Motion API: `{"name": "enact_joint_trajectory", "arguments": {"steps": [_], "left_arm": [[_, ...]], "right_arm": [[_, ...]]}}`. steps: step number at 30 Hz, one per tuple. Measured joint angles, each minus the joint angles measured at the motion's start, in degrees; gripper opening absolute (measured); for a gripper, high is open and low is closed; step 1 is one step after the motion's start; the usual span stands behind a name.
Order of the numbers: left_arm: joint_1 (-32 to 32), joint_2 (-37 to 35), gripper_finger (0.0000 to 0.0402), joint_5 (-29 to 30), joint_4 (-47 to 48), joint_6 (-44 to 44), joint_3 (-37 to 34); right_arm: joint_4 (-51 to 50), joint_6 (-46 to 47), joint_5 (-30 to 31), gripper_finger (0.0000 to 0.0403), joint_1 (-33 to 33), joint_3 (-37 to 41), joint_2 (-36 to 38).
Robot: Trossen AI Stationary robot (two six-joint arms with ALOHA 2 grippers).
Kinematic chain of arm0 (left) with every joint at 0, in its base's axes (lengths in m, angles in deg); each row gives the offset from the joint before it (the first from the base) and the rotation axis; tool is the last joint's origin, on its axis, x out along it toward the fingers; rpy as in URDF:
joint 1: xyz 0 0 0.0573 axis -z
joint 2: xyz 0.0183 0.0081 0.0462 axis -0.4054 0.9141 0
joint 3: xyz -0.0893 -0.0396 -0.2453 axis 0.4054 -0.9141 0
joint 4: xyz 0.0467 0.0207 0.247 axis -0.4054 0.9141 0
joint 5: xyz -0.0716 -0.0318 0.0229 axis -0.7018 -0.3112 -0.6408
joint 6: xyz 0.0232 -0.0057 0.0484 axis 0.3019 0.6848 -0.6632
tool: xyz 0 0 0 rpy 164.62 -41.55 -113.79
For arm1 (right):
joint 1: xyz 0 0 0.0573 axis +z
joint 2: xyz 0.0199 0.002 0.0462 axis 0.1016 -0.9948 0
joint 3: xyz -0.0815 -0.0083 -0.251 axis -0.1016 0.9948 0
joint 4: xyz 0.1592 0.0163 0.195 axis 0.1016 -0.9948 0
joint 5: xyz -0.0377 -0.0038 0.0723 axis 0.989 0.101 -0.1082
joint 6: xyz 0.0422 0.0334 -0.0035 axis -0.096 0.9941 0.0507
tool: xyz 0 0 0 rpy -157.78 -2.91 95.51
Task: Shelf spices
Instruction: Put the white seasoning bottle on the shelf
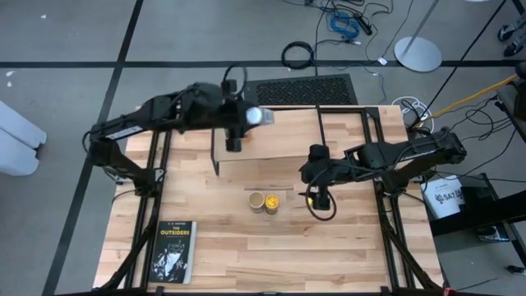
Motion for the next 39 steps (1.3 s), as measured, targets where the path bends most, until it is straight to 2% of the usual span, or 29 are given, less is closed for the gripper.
{"name": "enact_joint_trajectory", "arguments": {"steps": [6, 14, 25, 39], "left_arm": [[-6.92, 5.67, 0.0212, -8.74, -2.27, -2.13, 0.21], [-11.69, 12.22, 0.0212, -16.16, -2.51, -2.61, 0.21], [-12.86, 17.75, 0.0214, -17.31, -1.86, -2.55, 0.21], [-13.46, 19.69, 0.0218, -17.30, -0.56, -2.84, 0.21]], "right_arm": [[0.03, 0.20, 0.04, 0.0336, 0.00, 0.00, 2.66], [-0.03, 0.20, 0.22, 0.0336, 0.00, 0.00, 5.04], [-0.35, 0.14, 0.16, 0.0336, -0.02, 0.00, 5.34], [-0.47, 0.16, 0.16, 0.0336, -0.02, 0.00, 5.31]]}}
